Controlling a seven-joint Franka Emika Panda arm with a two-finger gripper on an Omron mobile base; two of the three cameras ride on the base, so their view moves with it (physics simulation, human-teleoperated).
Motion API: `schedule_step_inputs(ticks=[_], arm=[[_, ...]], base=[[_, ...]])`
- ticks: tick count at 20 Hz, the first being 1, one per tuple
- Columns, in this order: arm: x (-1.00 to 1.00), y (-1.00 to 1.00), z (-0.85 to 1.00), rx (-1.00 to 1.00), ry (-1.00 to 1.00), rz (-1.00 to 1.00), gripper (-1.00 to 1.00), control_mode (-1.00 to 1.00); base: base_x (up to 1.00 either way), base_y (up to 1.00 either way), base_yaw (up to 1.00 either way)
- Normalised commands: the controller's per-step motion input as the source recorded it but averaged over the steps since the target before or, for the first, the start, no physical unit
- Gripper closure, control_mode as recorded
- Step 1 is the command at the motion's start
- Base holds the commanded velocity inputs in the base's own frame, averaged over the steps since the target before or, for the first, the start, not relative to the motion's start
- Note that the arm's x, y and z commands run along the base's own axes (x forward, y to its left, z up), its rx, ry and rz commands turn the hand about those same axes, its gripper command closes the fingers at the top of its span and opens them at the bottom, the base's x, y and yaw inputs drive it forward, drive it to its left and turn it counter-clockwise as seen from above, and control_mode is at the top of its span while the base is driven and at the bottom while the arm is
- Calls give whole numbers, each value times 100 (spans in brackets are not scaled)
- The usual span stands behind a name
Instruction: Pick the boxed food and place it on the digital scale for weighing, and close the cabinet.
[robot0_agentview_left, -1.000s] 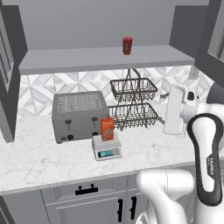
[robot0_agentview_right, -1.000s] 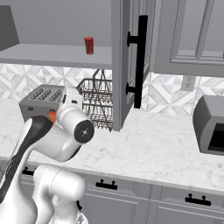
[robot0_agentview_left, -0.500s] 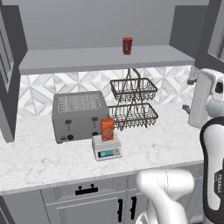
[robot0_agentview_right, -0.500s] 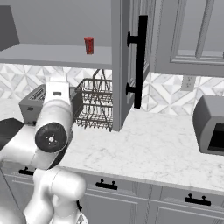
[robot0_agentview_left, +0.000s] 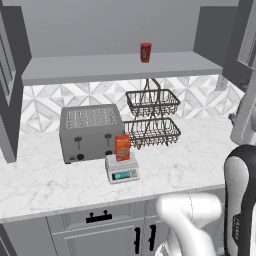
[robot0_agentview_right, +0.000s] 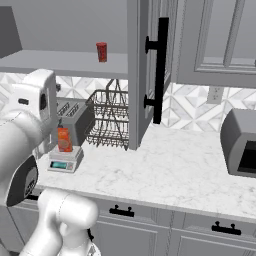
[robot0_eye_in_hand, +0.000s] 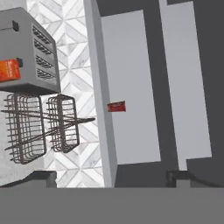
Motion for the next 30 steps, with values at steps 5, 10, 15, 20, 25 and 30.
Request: schedule_step_inputs(ticks=[5, 10, 15, 20, 25, 30], arm=[[-100, -39, -21, 0, -46, -1, -100, -100], [-86, -31, -47, 1, -42, -2, -100, -100], [-15, -60, -93, 1, -49, 0, -100, -100], [-4, -53, -71, 0, -36, 0, -100, -100], [61, -15, -57, 0, -41, 7, -100, -100], [100, -19, -33, 3, -15, 6, -100, -100]], base=[[0, 0, 0], [0, 0, 0], [0, 0, 0], [0, 0, 0], [0, 0, 0], [0, 0, 0]])
